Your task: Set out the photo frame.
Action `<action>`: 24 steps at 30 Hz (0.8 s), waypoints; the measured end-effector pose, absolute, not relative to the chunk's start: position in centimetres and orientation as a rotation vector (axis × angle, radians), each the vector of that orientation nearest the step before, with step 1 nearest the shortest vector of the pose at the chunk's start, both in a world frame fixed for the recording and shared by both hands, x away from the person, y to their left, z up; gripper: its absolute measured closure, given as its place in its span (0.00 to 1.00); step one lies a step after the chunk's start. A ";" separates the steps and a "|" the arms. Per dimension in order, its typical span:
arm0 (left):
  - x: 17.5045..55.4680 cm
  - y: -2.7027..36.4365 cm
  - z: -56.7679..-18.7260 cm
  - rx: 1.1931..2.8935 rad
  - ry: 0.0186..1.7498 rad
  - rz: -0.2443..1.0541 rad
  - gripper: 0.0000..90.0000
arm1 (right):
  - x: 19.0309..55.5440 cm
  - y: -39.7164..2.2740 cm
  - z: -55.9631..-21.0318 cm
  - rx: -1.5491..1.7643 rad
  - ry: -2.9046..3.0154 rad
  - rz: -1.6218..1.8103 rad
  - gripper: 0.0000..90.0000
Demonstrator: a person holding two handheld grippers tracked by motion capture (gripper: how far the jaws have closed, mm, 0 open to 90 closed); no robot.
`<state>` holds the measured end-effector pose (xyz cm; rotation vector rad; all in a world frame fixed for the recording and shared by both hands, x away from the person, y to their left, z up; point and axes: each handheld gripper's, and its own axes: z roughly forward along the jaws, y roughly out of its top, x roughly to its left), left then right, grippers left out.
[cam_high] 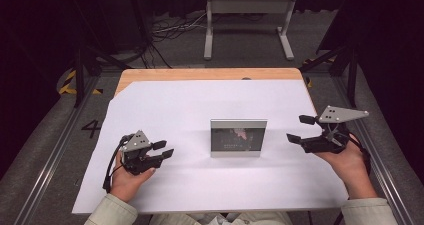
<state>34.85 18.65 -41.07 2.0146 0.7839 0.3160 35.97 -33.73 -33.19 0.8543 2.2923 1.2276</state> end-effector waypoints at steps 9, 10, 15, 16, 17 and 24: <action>34.9 18.8 -41.2 2.020 0.785 0.321 0.63 | 36.0 -34.3 -35.7 0.919 2.325 1.218 0.25; 34.9 18.7 -41.2 2.017 0.788 0.317 0.63 | 36.0 -34.3 -35.9 0.921 2.317 1.220 0.23; 35.0 18.8 -41.3 2.023 0.784 0.319 0.63 | 35.8 -34.9 -37.2 0.971 2.243 1.245 0.27; 35.0 18.8 -41.4 2.024 0.785 0.319 0.63 | 35.7 -34.9 -37.5 0.980 2.233 1.229 0.27; 35.0 18.8 -41.4 2.024 0.785 0.319 0.63 | 35.7 -34.9 -37.5 0.980 2.233 1.229 0.27; 35.2 18.9 -41.5 2.027 0.789 0.324 0.63 | 36.0 -35.2 -39.6 1.003 2.231 1.157 0.25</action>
